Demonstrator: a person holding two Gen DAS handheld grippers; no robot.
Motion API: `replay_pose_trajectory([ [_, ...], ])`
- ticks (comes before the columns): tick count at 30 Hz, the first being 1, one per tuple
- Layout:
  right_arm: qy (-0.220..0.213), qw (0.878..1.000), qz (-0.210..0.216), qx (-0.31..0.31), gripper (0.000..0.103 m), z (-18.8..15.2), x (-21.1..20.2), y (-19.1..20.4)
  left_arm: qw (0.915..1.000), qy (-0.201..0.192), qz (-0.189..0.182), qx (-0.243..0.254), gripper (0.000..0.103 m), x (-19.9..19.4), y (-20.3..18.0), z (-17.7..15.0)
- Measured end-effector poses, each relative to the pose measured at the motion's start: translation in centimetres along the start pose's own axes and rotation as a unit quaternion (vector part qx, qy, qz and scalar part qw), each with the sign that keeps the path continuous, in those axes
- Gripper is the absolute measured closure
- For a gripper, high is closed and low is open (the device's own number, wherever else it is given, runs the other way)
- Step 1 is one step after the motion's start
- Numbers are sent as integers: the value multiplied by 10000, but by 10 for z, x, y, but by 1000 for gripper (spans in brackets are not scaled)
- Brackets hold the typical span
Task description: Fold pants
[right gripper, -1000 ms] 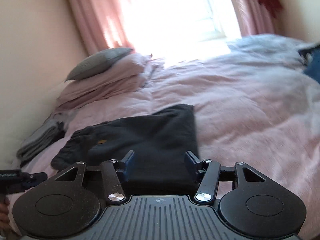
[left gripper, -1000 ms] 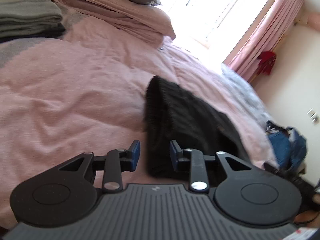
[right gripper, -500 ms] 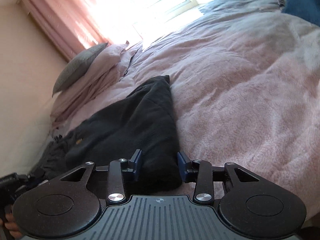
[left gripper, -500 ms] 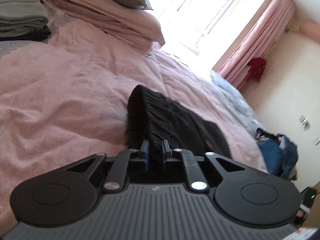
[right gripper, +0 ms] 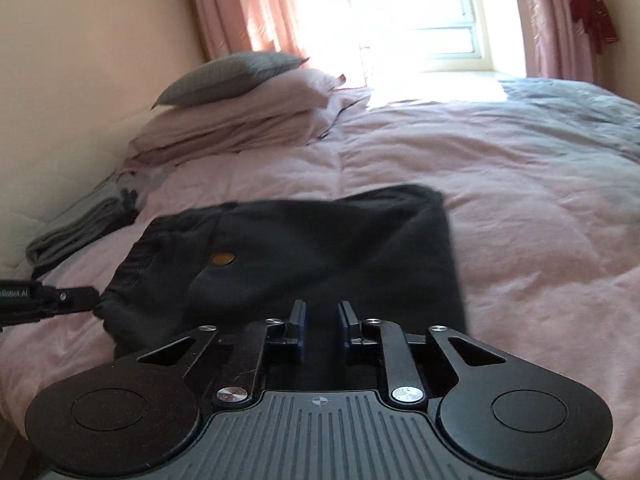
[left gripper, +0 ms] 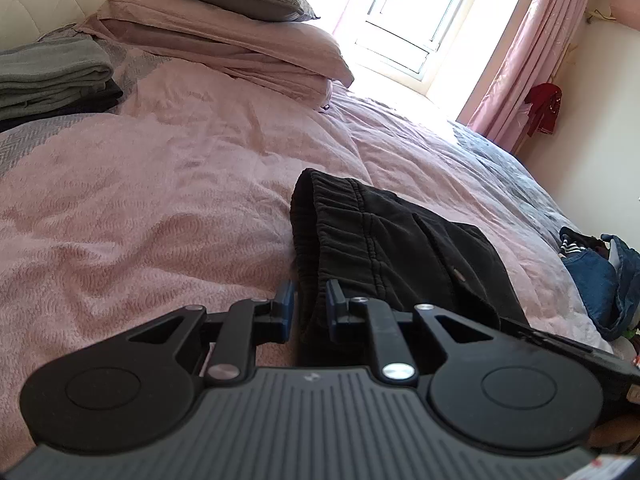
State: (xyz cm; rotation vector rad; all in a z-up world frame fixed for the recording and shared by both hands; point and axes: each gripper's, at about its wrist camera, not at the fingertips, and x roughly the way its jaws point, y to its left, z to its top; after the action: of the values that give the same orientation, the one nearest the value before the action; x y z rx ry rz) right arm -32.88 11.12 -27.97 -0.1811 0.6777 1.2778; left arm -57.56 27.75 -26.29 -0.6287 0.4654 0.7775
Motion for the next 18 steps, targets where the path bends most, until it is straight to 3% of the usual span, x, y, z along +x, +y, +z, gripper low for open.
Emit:
replay_pose_trajectory([
  [4,-123,9962,367,-780,99,-3,18,55,9999,37,68,95,90,-1,-5,5],
  [9,-96,9935,771,-830,99,4,14,59,9987,-247,192,412,90,-14,-20,26],
  [13,-359,9975,360,-481,99,27,-1,23,9972,-369,74,640,90,-4,-36,52],
  [16,-362,9983,-282,-356,99,45,8,-18,9958,-244,-7,882,90,27,-54,69],
  [18,-285,9981,-485,-256,99,56,17,-46,9948,-87,-39,1011,89,50,-65,75],
])
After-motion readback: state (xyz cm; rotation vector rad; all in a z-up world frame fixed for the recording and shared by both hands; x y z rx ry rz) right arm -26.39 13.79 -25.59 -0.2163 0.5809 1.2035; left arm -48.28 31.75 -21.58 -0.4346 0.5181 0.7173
